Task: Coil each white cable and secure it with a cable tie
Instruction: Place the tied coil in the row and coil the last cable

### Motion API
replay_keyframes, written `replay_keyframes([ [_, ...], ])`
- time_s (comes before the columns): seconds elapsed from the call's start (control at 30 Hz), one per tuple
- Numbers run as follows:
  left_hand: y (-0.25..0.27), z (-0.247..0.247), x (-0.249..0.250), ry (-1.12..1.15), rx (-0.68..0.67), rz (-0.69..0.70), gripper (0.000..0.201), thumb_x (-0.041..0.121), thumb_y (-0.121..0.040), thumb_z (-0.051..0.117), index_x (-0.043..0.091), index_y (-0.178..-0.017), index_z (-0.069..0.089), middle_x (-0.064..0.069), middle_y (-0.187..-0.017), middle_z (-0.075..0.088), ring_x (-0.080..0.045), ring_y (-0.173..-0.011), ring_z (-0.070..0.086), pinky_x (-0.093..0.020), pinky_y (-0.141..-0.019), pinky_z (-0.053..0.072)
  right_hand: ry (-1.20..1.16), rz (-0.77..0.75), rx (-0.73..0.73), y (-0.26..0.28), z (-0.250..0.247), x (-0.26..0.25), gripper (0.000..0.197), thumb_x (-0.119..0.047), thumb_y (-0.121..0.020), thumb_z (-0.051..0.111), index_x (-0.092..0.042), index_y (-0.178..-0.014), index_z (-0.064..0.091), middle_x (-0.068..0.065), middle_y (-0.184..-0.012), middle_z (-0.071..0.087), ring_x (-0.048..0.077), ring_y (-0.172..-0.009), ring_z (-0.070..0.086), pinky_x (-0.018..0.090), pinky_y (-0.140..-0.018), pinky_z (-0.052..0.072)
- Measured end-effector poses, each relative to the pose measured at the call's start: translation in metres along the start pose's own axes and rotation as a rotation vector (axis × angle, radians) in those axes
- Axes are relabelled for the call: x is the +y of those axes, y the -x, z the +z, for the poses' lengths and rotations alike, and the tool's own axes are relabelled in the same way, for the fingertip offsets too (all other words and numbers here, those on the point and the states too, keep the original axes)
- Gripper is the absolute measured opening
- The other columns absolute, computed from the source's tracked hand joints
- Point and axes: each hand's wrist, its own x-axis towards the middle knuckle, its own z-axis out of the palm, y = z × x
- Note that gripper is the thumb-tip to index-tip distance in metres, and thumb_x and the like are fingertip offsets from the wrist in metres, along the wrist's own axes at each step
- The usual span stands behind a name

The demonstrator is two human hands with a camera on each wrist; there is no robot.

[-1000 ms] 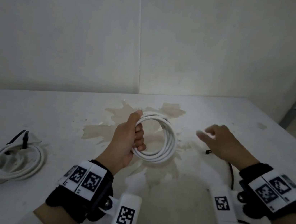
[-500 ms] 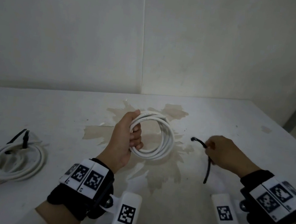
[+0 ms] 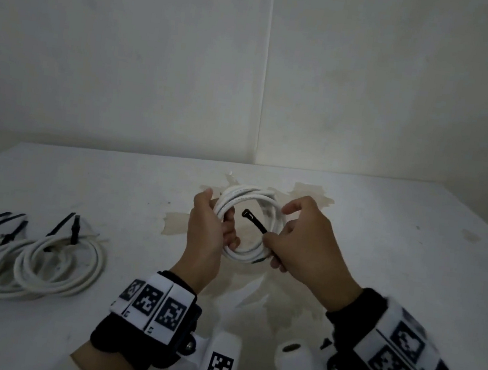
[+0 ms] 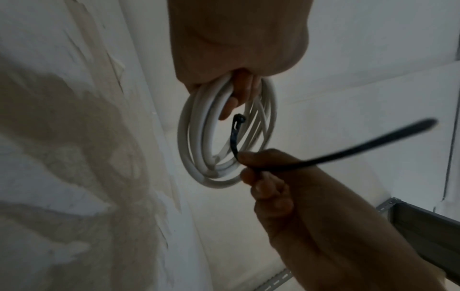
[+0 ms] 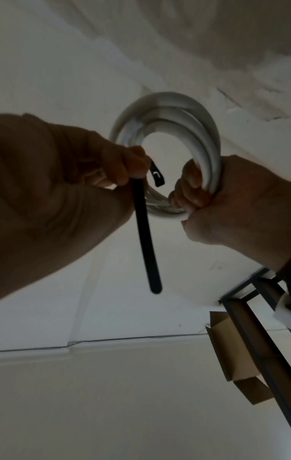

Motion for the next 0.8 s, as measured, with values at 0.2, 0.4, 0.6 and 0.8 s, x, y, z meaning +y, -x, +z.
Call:
replay_keyframes([
  [0.2,0.004,-0.002,-0.003,-0.206,-0.043,0.123,0.036,0.011,-0.091,0.028,0.008,-0.058,0.041,0.004,-0.032,0.029,-0.009,-0.029,0.024,-0.017,-0.035,0.025,-0.048,-0.081,0.132,-0.003,0.019,-0.005,0.037,-0.004,-0.078,0.065,-0.02,-0.091,0.035,0.014,-0.084,0.059,0.019,-0.051,0.056,0.016,-0.038,0.041],
  [0.4,0.006,-0.004,-0.001,-0.218,-0.112,0.183,0.024,0.013,-0.094,0.03,0.011,-0.07,0.032,0.009,-0.035,0.031,-0.005,-0.031,0.026,-0.016,-0.035,0.027,-0.241,-0.112,0.188,0.002,0.023,-0.004,0.044,-0.005,-0.076,0.071,-0.026,-0.079,0.032,0.01,-0.061,0.06,0.02,-0.046,0.06,0.028,-0.048,0.048],
  [0.6,0.009,-0.003,0.001,-0.289,-0.138,0.225,0.027,0.013,-0.097,0.029,0.016,-0.073,0.043,0.009,-0.034,0.034,-0.005,-0.031,0.029,-0.018,-0.035,0.029,-0.476,-0.071,0.132,0.003,0.021,-0.005,0.043,0.0,-0.073,0.073,-0.018,-0.077,0.034,0.003,-0.048,0.055,0.016,-0.034,0.054,0.018,-0.034,0.037],
  [0.8,0.009,-0.005,0.005,-0.314,-0.155,0.249,0.049,0.036,-0.101,0.02,0.011,-0.068,0.045,0.005,-0.038,0.034,-0.007,-0.032,0.03,-0.017,-0.036,0.03,-0.594,-0.101,-0.051,0.007,0.01,-0.002,0.02,-0.004,-0.083,0.063,-0.005,-0.071,0.047,0.014,-0.061,0.063,0.018,-0.043,0.059,0.024,-0.044,0.05],
])
